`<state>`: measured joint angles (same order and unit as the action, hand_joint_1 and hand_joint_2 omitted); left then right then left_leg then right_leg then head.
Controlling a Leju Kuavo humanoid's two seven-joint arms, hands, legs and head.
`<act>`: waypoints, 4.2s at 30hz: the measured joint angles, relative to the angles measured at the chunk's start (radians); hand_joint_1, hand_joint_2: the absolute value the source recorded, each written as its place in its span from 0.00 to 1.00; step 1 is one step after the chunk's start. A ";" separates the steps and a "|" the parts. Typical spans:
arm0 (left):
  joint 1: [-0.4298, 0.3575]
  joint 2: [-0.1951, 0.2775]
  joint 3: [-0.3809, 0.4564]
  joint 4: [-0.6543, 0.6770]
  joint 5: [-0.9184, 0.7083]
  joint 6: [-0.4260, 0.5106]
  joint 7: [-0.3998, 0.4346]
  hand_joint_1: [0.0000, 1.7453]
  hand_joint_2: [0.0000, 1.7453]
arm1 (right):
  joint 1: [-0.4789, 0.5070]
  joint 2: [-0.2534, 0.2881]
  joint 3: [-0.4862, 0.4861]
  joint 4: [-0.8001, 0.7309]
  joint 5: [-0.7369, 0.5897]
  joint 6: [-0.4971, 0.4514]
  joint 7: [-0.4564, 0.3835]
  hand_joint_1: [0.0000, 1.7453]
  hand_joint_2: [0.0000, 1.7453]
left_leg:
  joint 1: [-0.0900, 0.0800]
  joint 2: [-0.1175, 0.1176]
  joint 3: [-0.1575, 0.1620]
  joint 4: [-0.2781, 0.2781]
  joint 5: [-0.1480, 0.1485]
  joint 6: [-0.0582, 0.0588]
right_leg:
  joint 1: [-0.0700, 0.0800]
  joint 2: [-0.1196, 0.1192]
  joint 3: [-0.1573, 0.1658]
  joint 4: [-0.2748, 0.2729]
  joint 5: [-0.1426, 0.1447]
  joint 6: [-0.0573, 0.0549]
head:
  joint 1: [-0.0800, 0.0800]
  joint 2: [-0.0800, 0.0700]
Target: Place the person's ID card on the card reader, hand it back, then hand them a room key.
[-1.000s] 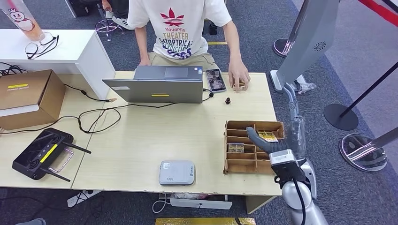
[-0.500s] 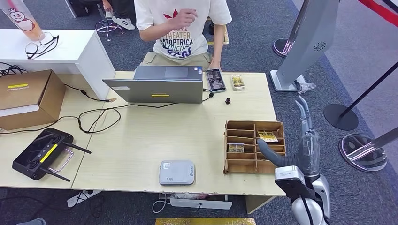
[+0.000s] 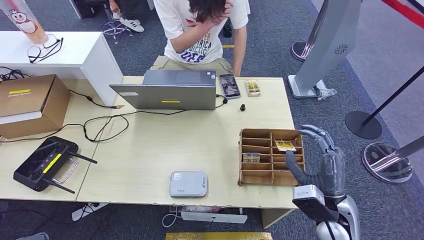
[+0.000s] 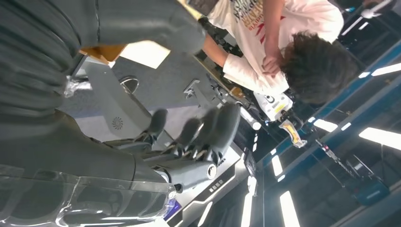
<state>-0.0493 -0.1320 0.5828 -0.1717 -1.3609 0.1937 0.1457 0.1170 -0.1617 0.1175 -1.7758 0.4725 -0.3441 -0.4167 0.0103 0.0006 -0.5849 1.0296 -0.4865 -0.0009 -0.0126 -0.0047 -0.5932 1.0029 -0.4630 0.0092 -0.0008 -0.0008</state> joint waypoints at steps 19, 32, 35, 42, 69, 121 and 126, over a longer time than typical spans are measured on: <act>0.000 0.001 0.001 0.000 -0.003 -0.002 0.002 0.00 0.00 | 0.074 -0.065 0.026 0.031 0.146 -0.068 0.104 0.31 1.00 | 0.000 0.000 0.000 0.000 -0.001 0.001 | 0.000 0.000 0.000 0.000 -0.001 0.001 | 0.000 0.000; 0.000 0.003 0.001 0.000 0.003 -0.006 0.001 0.00 0.00 | 0.108 -0.110 0.041 0.060 0.172 -0.110 0.138 0.34 1.00 | 0.000 0.000 0.000 0.000 -0.001 0.001 | 0.000 0.000 0.000 0.000 -0.001 0.001 | 0.000 0.000; 0.000 0.004 0.001 0.000 0.003 -0.006 0.000 0.00 0.00 | 0.111 -0.118 0.047 0.067 0.168 -0.115 0.145 0.36 1.00 | 0.000 0.000 0.000 0.000 -0.001 0.001 | 0.000 0.000 0.000 0.000 -0.001 0.001 | 0.000 0.000; -0.001 0.006 0.001 0.000 0.001 -0.006 -0.001 0.00 0.00 | 0.118 -0.129 0.054 0.074 0.173 -0.129 0.158 0.42 1.00 | 0.000 0.000 0.000 0.000 -0.001 0.001 | 0.000 0.000 0.000 0.000 -0.001 0.001 | 0.000 0.000; -0.001 0.010 0.001 0.000 -0.003 -0.008 -0.011 0.00 0.00 | 0.095 -0.133 0.074 0.177 0.239 -0.165 0.199 0.34 1.00 | 0.000 0.000 0.000 0.000 -0.001 0.002 | 0.000 0.000 0.000 0.000 -0.001 0.001 | 0.000 0.000; 0.003 0.031 0.018 0.000 0.045 -0.022 -0.032 0.00 0.00 | -0.066 -0.125 0.126 0.452 0.200 -0.102 0.151 0.63 1.00 | 0.000 0.000 -0.001 0.000 -0.001 0.002 | 0.000 -0.001 0.000 0.000 -0.001 0.001 | 0.000 0.000; 0.004 0.035 0.027 0.000 0.052 -0.024 -0.033 0.00 0.00 | -0.079 -0.124 0.129 0.472 0.192 -0.102 0.145 0.64 1.00 | 0.000 0.000 -0.001 0.000 -0.001 0.002 | 0.000 -0.001 0.000 0.000 -0.001 0.001 | 0.000 0.000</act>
<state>-0.0449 -0.0975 0.6093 -0.1717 -1.3087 0.1696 0.1130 0.0378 -0.2859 0.2462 -1.3036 0.6643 -0.4459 -0.2712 0.0102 0.0004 -0.5854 1.0296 -0.4876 0.0007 -0.0127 -0.0055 -0.5930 1.0029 -0.4636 0.0101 -0.0009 -0.0008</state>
